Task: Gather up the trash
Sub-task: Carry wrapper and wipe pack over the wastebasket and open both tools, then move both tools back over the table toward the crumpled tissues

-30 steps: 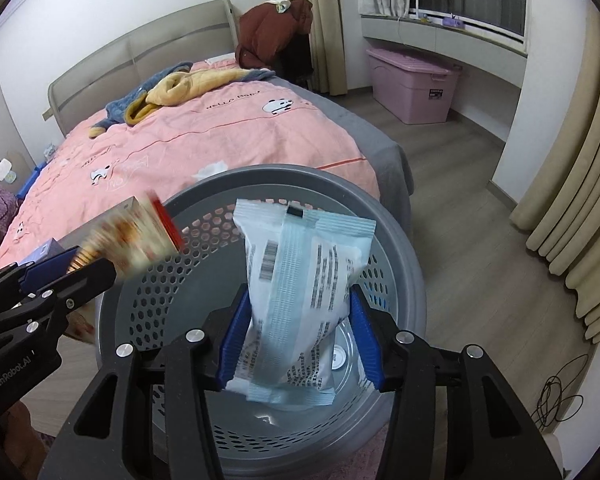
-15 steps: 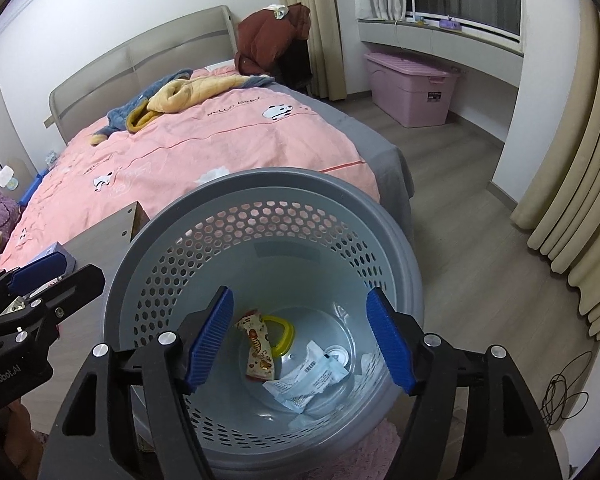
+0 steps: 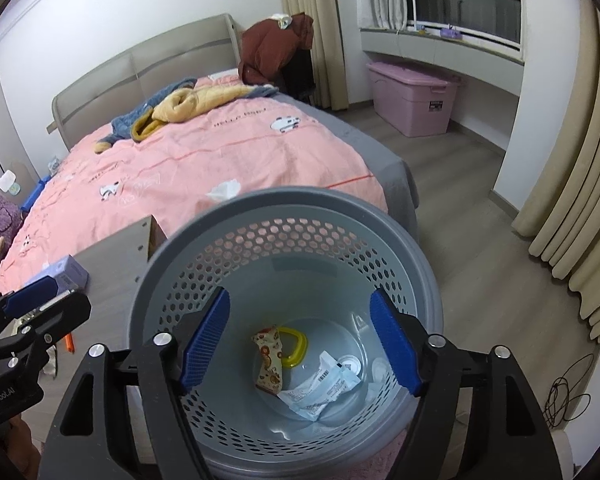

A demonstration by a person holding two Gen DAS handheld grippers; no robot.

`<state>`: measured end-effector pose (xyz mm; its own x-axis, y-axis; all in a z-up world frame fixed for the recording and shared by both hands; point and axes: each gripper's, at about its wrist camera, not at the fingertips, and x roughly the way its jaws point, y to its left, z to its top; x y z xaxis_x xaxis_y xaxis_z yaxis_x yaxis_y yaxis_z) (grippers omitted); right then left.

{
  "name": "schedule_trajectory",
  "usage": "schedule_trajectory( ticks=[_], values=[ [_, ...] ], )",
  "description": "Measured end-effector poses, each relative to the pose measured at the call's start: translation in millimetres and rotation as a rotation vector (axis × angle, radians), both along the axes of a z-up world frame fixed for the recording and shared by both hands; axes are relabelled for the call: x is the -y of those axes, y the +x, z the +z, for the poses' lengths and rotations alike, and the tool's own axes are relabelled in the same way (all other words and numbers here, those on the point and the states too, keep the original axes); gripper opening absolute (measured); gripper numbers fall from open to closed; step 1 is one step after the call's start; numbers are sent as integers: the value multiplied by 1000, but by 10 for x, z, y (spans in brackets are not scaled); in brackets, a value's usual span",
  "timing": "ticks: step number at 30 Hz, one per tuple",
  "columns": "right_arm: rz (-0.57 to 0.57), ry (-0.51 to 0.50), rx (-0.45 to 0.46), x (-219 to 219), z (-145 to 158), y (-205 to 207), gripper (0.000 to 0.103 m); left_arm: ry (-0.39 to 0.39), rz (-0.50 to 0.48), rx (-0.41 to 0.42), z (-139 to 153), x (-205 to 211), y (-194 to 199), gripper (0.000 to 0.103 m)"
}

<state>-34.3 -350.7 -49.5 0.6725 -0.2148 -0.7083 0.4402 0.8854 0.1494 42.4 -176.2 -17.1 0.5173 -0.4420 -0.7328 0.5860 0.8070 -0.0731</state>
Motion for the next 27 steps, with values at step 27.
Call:
schedule_trajectory(
  ticks=[27],
  values=[
    [282,3,-6,-1446,-12,323,74,-7,353,10,-47,-1876,-108,71]
  ],
)
